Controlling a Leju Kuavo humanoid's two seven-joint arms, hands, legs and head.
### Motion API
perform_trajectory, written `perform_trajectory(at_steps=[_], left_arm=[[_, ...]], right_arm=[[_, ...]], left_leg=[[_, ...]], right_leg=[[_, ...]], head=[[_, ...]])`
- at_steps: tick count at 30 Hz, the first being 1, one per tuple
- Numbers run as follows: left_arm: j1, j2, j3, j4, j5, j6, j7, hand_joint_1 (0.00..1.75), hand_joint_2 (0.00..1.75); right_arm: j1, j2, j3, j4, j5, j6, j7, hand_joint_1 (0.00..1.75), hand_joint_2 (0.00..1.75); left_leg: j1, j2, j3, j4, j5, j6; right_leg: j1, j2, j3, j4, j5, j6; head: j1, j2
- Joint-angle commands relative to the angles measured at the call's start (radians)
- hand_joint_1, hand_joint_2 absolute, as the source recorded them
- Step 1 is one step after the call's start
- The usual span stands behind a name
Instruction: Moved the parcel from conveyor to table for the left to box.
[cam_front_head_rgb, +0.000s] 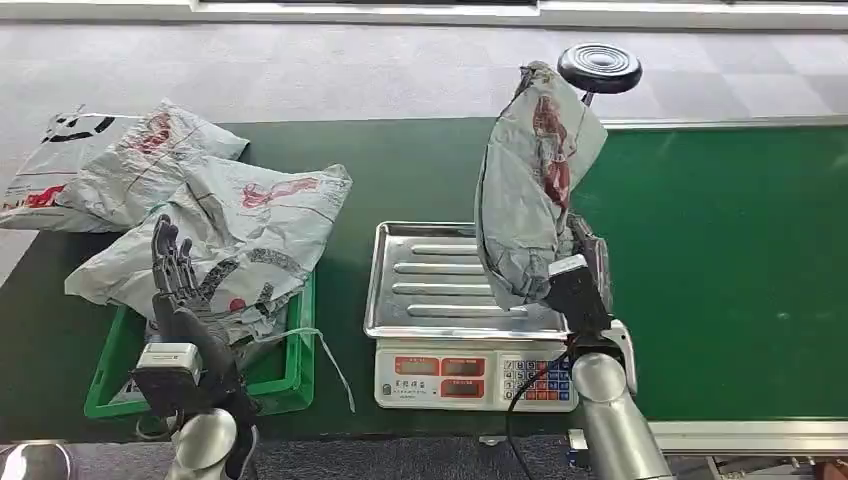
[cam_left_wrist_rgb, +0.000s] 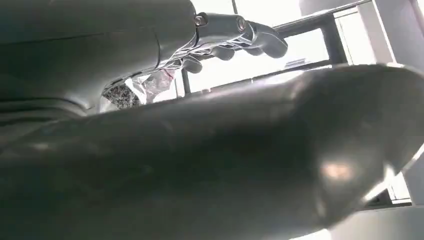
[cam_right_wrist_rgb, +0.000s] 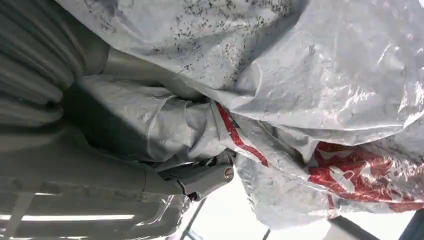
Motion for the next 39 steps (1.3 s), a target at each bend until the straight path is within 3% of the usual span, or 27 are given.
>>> perform_trajectory(at_steps=[1,13,16,18,19,20,29,35,36,39], left_arm=[[-0.022,0.003,-0.019,0.044,-0.009,-0.003,0.017,0.0,0.0],[-0.022,-0.009,-0.014,0.035,-0.029,-0.021,0.028,0.0,0.0],[-0.004,-0.003,-0.013,0.012,-0.044,-0.024,0.044,0.0,0.0],[0.013,-0.001,-0.009,-0.009,-0.057,-0.027,0.058,0.0,0.0],[0.016,-0.001,-0.007,-0.014,-0.06,-0.028,0.061,0.0,0.0],[0.021,0.0,-0.007,-0.02,-0.064,-0.03,0.064,0.0,0.0],[0.038,0.0,-0.007,-0.036,-0.083,-0.034,0.077,0.0,0.0],[0.047,-0.004,-0.01,-0.052,-0.137,-0.035,0.106,0.0,0.0],[0.048,-0.003,-0.012,-0.054,-0.158,-0.027,0.105,0.0,0.0],[0.054,-0.009,-0.006,-0.066,-0.193,0.005,0.091,0.0,0.0]], right_arm=[[-0.126,0.039,0.117,0.229,-0.034,0.045,-0.048,1.75,1.75],[-0.121,0.024,0.113,0.219,-0.031,0.087,-0.038,1.75,1.75],[-0.128,0.017,0.15,0.261,0.074,0.06,0.168,1.75,1.75],[-0.108,0.016,0.157,0.239,0.068,0.117,0.22,1.71,1.75],[-0.102,0.008,0.165,0.233,0.082,0.127,0.251,0.4,1.75],[-0.095,0.003,0.168,0.22,0.094,0.124,0.269,0.0,1.75],[-0.055,-0.013,0.17,0.14,0.127,0.124,0.327,0.0,1.75],[0.053,-0.044,0.179,-0.069,0.169,0.114,0.409,0.0,1.75],[0.076,-0.051,0.182,-0.118,0.176,0.12,0.419,0.0,0.0],[0.12,-0.063,0.177,-0.196,0.173,0.116,0.417,0.0,0.0]], left_leg=[[0.0,0.004,0.002,-0.001,0.0,0.002],[0.0,0.001,0.0,-0.001,0.0,0.003],[0.0,0.002,0.0,-0.001,0.0,0.002],[0.0,0.002,0.001,-0.002,0.0,0.002],[0.0,0.002,0.001,-0.001,0.0,0.002],[0.0,0.001,0.0,-0.001,0.0,0.002],[0.0,0.0,-0.001,-0.001,0.0,0.002],[0.0,-0.002,-0.001,-0.001,0.0,0.002],[0.0,-0.001,-0.002,0.0,0.0,0.002],[0.0,-0.001,-0.001,-0.001,-0.001,0.003]], right_leg=[[0.001,0.003,-0.001,-0.001,0.001,-0.003],[0.001,-0.001,-0.001,-0.002,0.001,-0.003],[0.001,0.0,-0.001,-0.002,0.001,-0.003],[0.001,0.001,-0.001,-0.002,0.001,-0.003],[0.001,0.0,-0.001,-0.002,0.0,-0.003],[0.001,0.0,-0.001,-0.001,0.0,-0.002],[0.001,-0.001,-0.001,-0.002,0.0,-0.002],[0.0,-0.003,-0.002,-0.002,-0.001,-0.002],[0.001,-0.003,-0.002,-0.001,-0.001,-0.002],[0.001,-0.003,-0.001,-0.002,-0.001,-0.003]], head=[[0.0,0.0],[0.0,0.0],[0.0,0.0],[0.0,0.0],[0.0,0.0],[0.0,0.0],[0.0,0.0],[0.0,0.0],[0.0,0.0],[0.0,0.0]])
